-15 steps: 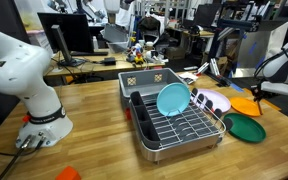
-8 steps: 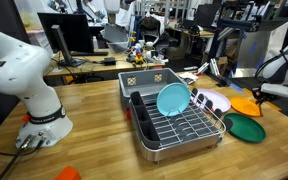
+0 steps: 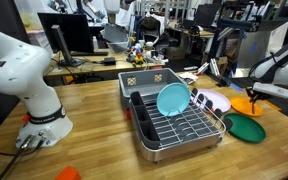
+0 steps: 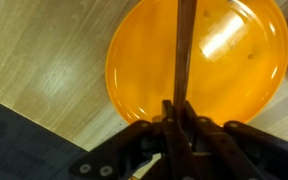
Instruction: Move the wooden spoon to the yellow plate
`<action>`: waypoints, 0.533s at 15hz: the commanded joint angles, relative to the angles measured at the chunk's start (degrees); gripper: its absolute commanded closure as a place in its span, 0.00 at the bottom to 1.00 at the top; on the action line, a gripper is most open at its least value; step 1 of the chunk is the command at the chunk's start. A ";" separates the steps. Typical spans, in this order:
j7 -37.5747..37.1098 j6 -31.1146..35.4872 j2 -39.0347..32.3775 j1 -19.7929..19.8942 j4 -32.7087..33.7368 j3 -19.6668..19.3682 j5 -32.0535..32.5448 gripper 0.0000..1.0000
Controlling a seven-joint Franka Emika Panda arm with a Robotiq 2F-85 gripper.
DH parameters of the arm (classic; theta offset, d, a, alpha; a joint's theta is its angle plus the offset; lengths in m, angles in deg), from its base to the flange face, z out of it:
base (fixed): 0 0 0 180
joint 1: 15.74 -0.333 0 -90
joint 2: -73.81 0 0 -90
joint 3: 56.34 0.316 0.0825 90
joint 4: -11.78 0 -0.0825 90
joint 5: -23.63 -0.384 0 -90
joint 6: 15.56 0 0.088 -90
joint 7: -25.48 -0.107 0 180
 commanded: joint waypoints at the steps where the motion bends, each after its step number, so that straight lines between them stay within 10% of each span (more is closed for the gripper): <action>1: -1.14 -3.76 -3.54 0.17 4.69 -0.44 -0.45 0.97; 8: -1.42 -6.79 -6.51 0.98 8.56 0.04 -0.76 0.97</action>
